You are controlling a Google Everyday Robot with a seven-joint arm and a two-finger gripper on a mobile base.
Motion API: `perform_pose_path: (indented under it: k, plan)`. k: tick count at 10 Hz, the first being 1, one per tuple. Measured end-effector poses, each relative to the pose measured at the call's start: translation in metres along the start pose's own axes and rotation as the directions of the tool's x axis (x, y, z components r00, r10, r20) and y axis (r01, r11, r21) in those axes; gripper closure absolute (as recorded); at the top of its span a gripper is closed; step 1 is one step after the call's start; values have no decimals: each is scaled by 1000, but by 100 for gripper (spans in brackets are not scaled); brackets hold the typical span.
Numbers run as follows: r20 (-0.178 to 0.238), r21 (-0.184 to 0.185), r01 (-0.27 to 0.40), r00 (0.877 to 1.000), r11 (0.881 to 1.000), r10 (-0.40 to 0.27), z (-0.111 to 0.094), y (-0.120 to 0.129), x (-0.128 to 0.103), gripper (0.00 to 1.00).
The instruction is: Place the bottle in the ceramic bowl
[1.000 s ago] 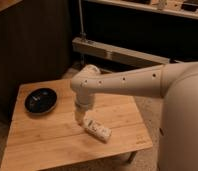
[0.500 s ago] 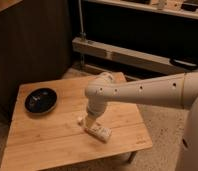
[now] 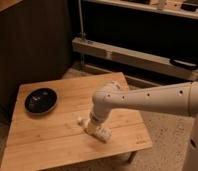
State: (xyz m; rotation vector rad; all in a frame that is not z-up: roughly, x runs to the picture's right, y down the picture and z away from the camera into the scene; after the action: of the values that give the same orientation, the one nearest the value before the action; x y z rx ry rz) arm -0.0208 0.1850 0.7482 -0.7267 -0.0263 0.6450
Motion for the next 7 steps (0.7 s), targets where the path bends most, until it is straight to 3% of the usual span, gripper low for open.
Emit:
perform_pose_path:
  k: [4,7]
  plan:
    - [2,25,24,1000,999,-24,14,0,0,35]
    - [-21,80,16,1000,997,-14,25,-5,1,35]
